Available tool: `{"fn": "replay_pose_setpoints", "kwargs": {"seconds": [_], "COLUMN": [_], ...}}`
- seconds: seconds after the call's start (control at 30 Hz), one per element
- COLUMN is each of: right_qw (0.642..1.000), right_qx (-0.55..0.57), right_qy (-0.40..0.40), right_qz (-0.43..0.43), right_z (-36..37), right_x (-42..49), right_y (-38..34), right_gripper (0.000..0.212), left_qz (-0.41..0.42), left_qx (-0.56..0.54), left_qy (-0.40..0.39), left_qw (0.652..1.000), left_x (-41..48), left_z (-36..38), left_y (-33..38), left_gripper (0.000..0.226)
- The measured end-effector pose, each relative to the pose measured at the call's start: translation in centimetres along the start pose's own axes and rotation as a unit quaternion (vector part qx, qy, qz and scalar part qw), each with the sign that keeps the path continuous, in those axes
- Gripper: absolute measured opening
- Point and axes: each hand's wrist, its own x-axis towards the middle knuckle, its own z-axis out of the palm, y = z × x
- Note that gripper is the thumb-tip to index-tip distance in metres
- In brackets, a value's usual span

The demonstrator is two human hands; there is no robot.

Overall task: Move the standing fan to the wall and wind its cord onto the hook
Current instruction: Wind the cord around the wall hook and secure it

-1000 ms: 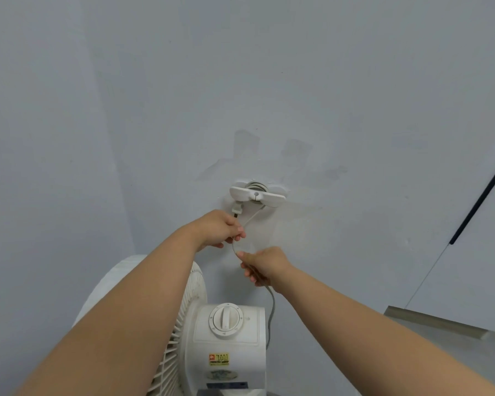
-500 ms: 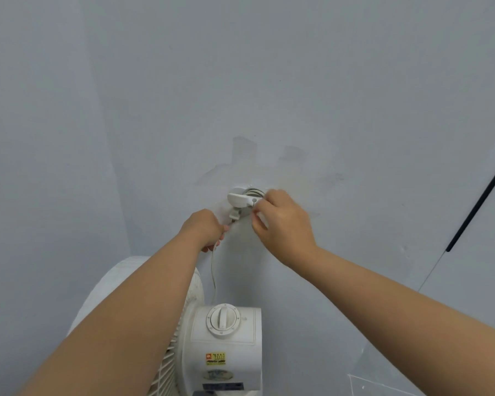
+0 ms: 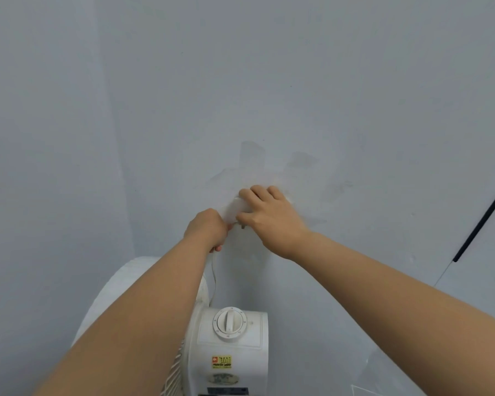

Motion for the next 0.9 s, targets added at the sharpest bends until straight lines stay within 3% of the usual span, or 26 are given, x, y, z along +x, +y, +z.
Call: {"fn": "replay_pose_setpoints", "kwargs": {"seconds": [0.17,0.37,0.47,0.57,0.67,0.8,0.9], "right_qw": [0.999,0.982,0.958,0.964,0.972,0.979,0.983], "right_qx": [0.041,0.182,0.244,0.198,0.165,0.142,0.127], "right_qy": [0.024,0.044,0.106,0.105,0.076,0.072,0.074], "right_qz": [-0.007,0.025,0.105,0.141,0.149,0.13,0.111], "right_z": [0.1,-0.1,-0.7,-0.9,-0.9,-1.0,-1.0], "right_x": [-0.2,-1.3,-2.3,-2.7,-2.7,-2.8,-2.8], "right_y": [0.3,0.8,0.8,0.5,0.2,0.4,0.8], "right_gripper": [0.031,0.026,0.039,0.052,0.057,0.057,0.057], "left_qz": [0.042,0.083,0.052,0.013,0.004,0.014,0.043], "left_qx": [0.02,-0.137,-0.255,-0.341,-0.405,-0.494,-0.507], "left_qy": [0.094,0.122,0.093,0.065,0.035,-0.063,-0.101], "left_qw": [0.995,0.979,0.961,0.938,0.914,0.867,0.855], "left_x": [-0.4,-0.1,-0.3,-0.6,-1.2,-1.8,-2.4], "left_z": [-0.4,-0.9,-1.0,-1.2,-1.6,-2.6,-3.5], "left_y": [0.0,0.1,0.6,1.2,1.6,1.5,1.3], "left_gripper": [0.025,0.044,0.038,0.035,0.035,0.03,0.025]}}
